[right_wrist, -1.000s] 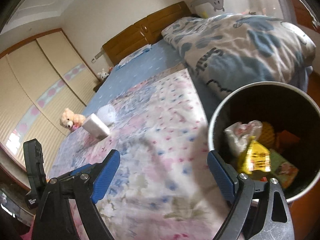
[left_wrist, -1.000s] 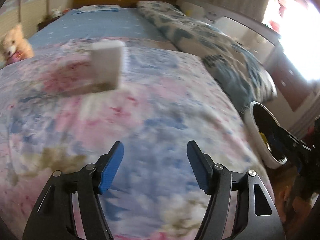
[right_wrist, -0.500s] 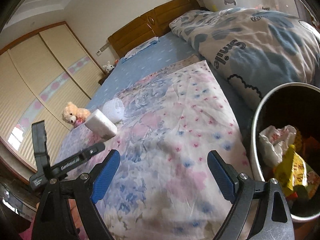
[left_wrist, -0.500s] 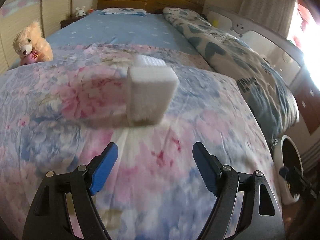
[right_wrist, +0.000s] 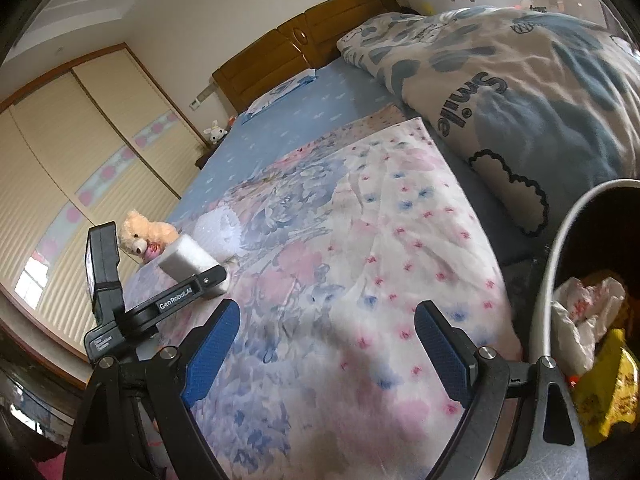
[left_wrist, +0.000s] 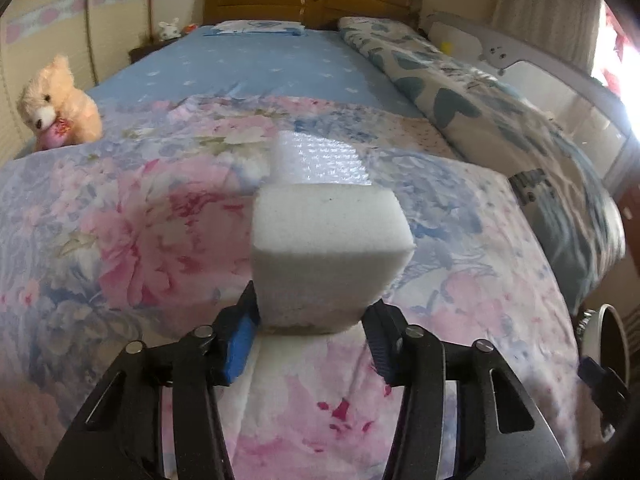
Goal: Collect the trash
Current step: 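Grasp the white mesh fruit sleeve with the right tool while the left tool holds the foam block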
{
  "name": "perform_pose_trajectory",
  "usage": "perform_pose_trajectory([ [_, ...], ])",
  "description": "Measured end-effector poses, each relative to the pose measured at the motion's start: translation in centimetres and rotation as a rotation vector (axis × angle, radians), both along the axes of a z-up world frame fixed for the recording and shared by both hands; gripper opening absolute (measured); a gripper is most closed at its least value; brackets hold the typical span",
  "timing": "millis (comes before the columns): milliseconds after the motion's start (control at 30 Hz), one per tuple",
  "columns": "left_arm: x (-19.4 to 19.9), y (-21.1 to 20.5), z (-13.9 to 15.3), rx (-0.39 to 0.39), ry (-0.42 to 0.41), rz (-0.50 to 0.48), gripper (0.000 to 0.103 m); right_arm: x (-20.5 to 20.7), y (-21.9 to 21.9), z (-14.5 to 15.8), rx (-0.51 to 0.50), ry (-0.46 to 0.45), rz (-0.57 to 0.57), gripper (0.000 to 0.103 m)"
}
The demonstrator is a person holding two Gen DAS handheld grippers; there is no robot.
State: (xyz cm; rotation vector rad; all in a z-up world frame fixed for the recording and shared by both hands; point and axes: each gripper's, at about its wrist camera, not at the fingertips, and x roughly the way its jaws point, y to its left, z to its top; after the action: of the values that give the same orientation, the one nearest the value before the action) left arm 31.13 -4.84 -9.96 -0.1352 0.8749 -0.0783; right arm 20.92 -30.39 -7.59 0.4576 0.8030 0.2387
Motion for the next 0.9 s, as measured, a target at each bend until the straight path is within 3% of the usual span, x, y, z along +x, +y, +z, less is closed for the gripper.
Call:
perform_pose_trajectory([
  [267, -4.3, 4.6, 1.4, 0.000, -0.010, -0.008, 0.046, 3.3, 5.4, -0.6, -0.018, 0.002, 0.118, 0.090],
  [467, -6.9, 7.7, 0.4, 0.013, 0.008, 0.027, 0.046, 6.5, 10.5, -0.9, 0.029, -0.010, 0.193, 0.090],
  [767, -7.4, 8.0, -0.5, 0.008, -0.010, 0.030, 0.047, 12.1, 15.0, -1.6, 0.057, -0.014, 0.186, 0.087],
  [800, -7.4, 8.1, -0.5, 0.003, -0.011, 0.028, 0.047, 12.7, 15.4, -1.9, 0.060, -0.003, 0.183, 0.079],
  [833, -7.4, 8.3, -0.5, -0.008, -0.011, 0.028, 0.047, 13.0, 15.7, -2.2, 0.061, 0.007, 0.184, 0.058],
  [900, -7.4, 8.6, -0.5, -0.021, -0.011, 0.029, 0.047, 13.4, 16.0, -2.9, 0.052, 0.039, 0.201, 0.041],
])
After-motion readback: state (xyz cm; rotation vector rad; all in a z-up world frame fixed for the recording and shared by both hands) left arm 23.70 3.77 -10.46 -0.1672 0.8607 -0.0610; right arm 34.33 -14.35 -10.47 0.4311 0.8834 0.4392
